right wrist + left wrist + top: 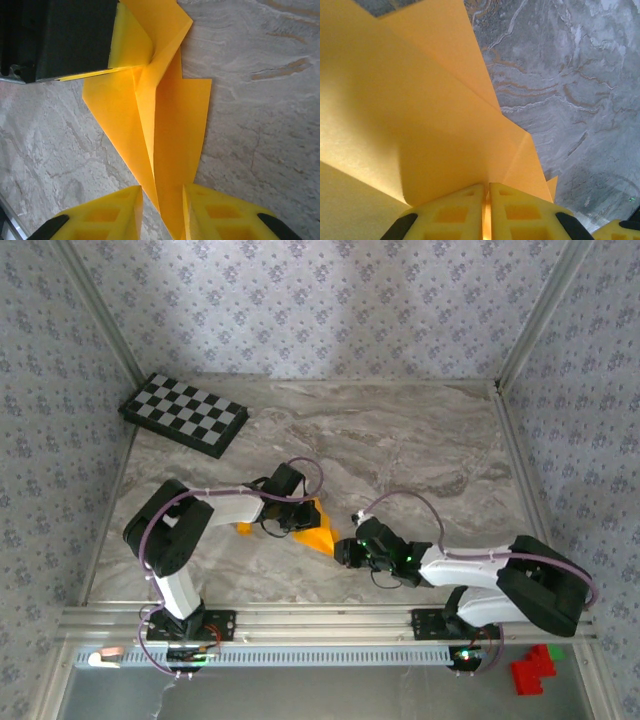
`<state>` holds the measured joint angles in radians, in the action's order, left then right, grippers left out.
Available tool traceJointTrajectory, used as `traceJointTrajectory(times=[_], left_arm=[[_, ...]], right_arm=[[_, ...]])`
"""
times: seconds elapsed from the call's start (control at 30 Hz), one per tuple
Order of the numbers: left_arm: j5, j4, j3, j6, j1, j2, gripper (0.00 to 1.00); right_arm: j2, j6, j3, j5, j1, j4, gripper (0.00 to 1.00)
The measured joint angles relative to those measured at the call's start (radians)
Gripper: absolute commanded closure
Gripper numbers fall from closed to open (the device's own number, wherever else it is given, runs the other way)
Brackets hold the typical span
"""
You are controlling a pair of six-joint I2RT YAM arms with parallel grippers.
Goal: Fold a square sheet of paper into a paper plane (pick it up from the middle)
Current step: Perform the fourth fold on the wing at the bottom-center of the table.
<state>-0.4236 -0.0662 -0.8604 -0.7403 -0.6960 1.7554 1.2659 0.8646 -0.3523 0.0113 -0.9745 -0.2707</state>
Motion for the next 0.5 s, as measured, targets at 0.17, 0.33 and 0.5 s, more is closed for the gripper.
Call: traceJointTrajectory(times=[0.17,0.33,0.5], left_arm=[[0.0,0.0,0.0,0.0,0.0,0.0,0.88],[0.0,0.0,0.0,0.0,0.0,0.0,0.88],[0.0,0.0,0.0,0.0,0.0,0.0,0.88]], right_arm=[[-0.045,-0.045,-0.033,-0.016,0.006,0.071,0.71],[-0.025,-0.101,-0.113,0.013,0.006,0.079,0.77],[0.066,-0.13,-0.163,0.069,0.022,0.058,0.79]])
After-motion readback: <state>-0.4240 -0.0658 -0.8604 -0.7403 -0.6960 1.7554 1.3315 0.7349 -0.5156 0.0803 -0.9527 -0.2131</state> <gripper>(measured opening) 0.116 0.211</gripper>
